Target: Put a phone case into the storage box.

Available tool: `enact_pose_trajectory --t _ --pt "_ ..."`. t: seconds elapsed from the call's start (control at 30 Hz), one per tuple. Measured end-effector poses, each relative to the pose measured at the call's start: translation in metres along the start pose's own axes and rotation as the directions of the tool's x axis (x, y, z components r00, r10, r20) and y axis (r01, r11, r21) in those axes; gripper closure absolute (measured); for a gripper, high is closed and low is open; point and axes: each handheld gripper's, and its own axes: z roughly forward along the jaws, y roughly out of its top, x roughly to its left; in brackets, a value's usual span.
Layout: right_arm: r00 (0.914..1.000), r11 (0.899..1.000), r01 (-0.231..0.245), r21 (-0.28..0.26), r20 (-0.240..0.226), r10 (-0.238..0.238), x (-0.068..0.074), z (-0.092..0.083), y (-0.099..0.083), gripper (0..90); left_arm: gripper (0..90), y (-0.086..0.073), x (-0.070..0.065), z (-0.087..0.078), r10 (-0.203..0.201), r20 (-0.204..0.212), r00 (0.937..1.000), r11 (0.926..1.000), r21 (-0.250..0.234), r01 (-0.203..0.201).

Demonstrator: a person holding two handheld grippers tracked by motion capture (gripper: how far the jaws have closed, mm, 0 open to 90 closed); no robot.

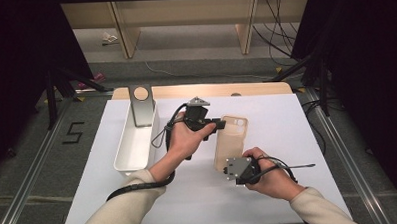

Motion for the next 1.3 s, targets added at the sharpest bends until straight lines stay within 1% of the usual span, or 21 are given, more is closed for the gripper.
enact_pose_trajectory --t 0.03,0.07,0.1,0.17,0.23,0.27,0.37,0.43,0.47,0.53,0.57,0.6,0.7,0.8,0.87,1.0,1.03,1.1,1.13,1.23,1.3 --pt "0.9999 1.0 -0.011 0.006 -0.003 0.011 0.001 0.0 0.0 87.4 81.3 0.0 -0.002 -0.001 0.005 0.007 1.0 0.9999 -0.009 -0.005" --pt "0.9999 1.0 -0.006 0.007 0.012 0.005 -0.001 0.0 0.0 87.2 81.6 0.001 -0.004 -0.001 0.013 0.009 0.9999 0.9997 -0.02 -0.013" --pt "0.9999 1.0 -0.007 0.005 0.011 0.007 -0.001 0.0 -0.001 87.0 81.8 0.001 -0.006 -0.002 0.023 0.01 0.9997 0.9994 -0.027 -0.023" --pt "0.9993 0.999 -0.032 0.003 0.02 0.032 -0.002 0.0 -0.002 86.4 82.2 0.002 -0.009 -0.004 0.047 0.005 0.9989 0.9982 -0.036 -0.047" --pt "0.9984 0.999 -0.053 -0.009 0.022 0.053 -0.003 -0.001 -0.004 82.4 82.3 0.002 -0.009 -0.006 0.09 -0.024 0.9956 0.995 -0.042 -0.091" --pt "0.9972 0.997 -0.069 -0.019 0.03 0.069 -0.004 -0.001 -0.004 79.2 82.2 0.002 -0.008 -0.008 0.101 -0.032 0.9944 0.9936 -0.049 -0.102" --pt "0.9934 0.993 -0.112 -0.034 0.021 0.113 -0.006 -0.002 -0.007 70.7 82.2 0.002 -0.004 -0.014 0.118 -0.053 0.9915 0.9897 -0.074 -0.122" --pt "0.9875 0.987 -0.153 -0.056 0.029 0.155 -0.007 -0.002 -0.009 64.2 82.1 0.001 -0.001 -0.019 0.147 -0.086 0.9854 0.9843 -0.086 -0.154" --pt "0.9834 0.982 -0.178 -0.067 0.022 0.18 -0.008 -0.002 -0.011 61.3 82.1 0.0 0.001 -0.022 0.155 -0.101 0.9827 0.982 -0.093 -0.165" --pt "0.9716 0.968 -0.233 -0.094 0.02 0.236 -0.009 -0.003 -0.013 54.5 82.0 -0.001 0.005 -0.028 0.17 -0.127 0.9771 0.977 -0.107 -0.184" --pt "0.9634 0.959 -0.265 -0.1 0.014 0.268 -0.01 -0.004 -0.014 51.0 82.0 -0.003 0.007 -0.031 0.172 -0.138 0.9754 0.9752 -0.117 -0.188" --pt "0.9579 0.952 -0.283 -0.111 0.014 0.287 -0.012 -0.005 -0.016 47.6 82.0 -0.003 0.009 -0.035 0.175 -0.146 0.9737 0.9732 -0.124 -0.193" --pt "0.9349 0.924 -0.347 -0.158 0.018 0.354 -0.016 -0.007 -0.022 38.6 82.1 -0.007 0.014 -0.045 0.187 -0.169 0.9677 0.9664 -0.145 -0.212" --pt "0.9137 0.898 -0.397 -0.188 0.009 0.406 -0.019 -0.008 -0.027 33.0 82.1 -0.011 0.017 -0.055 0.193 -0.183 0.9641 0.9606 -0.165 -0.223" --pt "0.8984 0.879 -0.428 -0.208 0.006 0.439 -0.021 -0.009 -0.032 29.6 82.1 -0.014 0.018 -0.061 0.192 -0.189 0.9629 0.9578 -0.177 -0.226" --pt "0.8601 0.83 -0.497 -0.254 -0.018 0.51 -0.025 -0.013 -0.043 27.2 82.1 -0.018 0.021 -0.071 0.185 -0.197 0.9627 0.9536 -0.2 -0.225" --pt "0.8538 0.822 -0.507 -0.261 -0.021 0.52 -0.025 -0.014 -0.046 26.7 82.1 -0.02 0.022 -0.073 0.181 -0.196 0.9636 0.9531 -0.206 -0.222" --pt "0.844 0.81 -0.521 -0.27 -0.024 0.536 -0.025 -0.015 -0.05 26.3 82.1 -0.022 0.023 -0.075 0.177 -0.194 0.9649 0.9527 -0.212 -0.217" --pt "0.8361 0.799 -0.533 -0.276 -0.029 0.548 -0.025 -0.015 -0.053 25.9 82.1 -0.023 0.023 -0.076 0.174 -0.192 0.9658 0.9527 -0.215 -0.215" --pt "0.8173 0.774 -0.56 -0.295 -0.042 0.575 -0.026 -0.017 -0.058 24.0 82.1 -0.025 0.024 -0.078 0.174 -0.194 0.9655 0.9524 -0.216 -0.215" --pt "0.8014 0.754 -0.58 -0.31 -0.05 0.596 -0.026 -0.019 -0.061 22.9 82.1 -0.024 0.025 -0.079 0.174 -0.196 0.9651 0.9517 -0.219 -0.216"
